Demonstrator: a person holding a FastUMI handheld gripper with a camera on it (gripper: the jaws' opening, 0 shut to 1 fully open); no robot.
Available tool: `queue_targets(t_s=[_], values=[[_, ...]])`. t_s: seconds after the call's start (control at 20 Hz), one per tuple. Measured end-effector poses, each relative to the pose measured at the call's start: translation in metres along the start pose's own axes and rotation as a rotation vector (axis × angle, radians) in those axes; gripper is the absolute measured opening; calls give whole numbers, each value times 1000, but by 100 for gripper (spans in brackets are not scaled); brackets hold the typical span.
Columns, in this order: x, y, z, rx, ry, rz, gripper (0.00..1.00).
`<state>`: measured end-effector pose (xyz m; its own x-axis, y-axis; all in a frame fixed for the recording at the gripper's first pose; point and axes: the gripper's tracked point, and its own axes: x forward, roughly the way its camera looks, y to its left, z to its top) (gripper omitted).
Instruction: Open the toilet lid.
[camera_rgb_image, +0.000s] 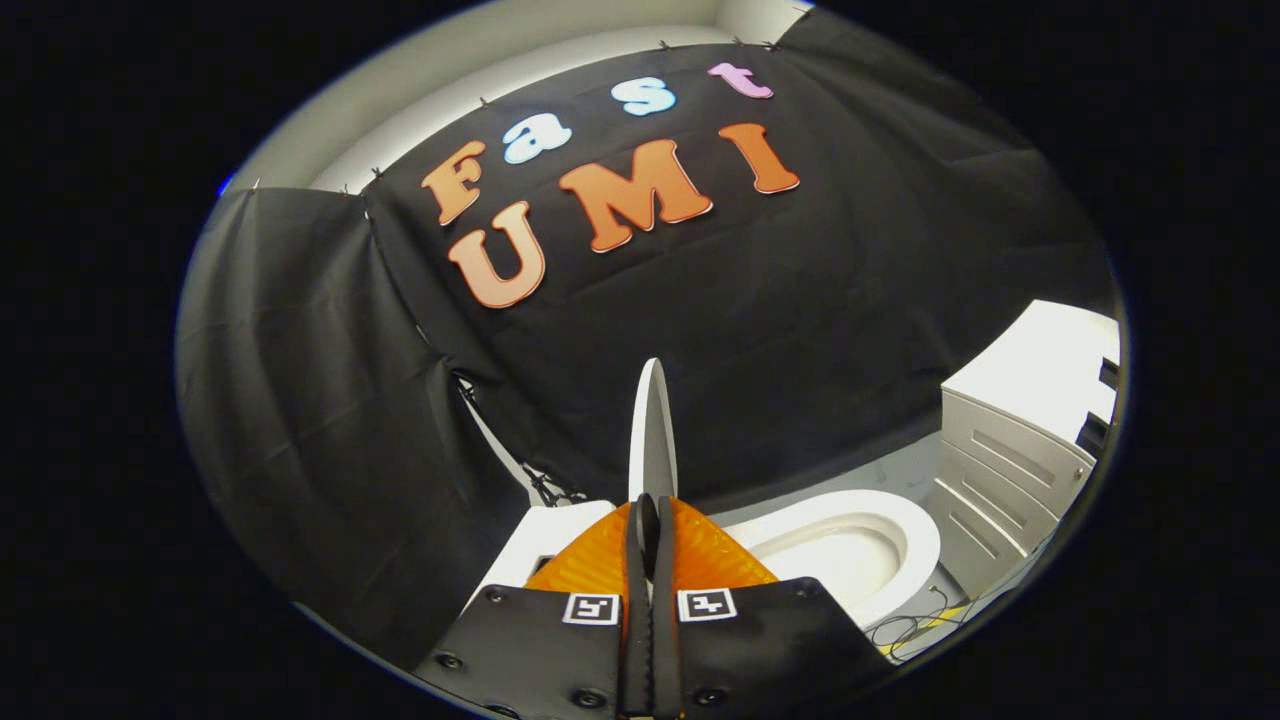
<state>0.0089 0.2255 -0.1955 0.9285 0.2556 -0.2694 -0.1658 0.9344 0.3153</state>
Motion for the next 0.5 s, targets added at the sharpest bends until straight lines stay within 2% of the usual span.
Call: queue_targets(t_s=[0.5], values=[[3,71,-18,-118,24,50,8]])
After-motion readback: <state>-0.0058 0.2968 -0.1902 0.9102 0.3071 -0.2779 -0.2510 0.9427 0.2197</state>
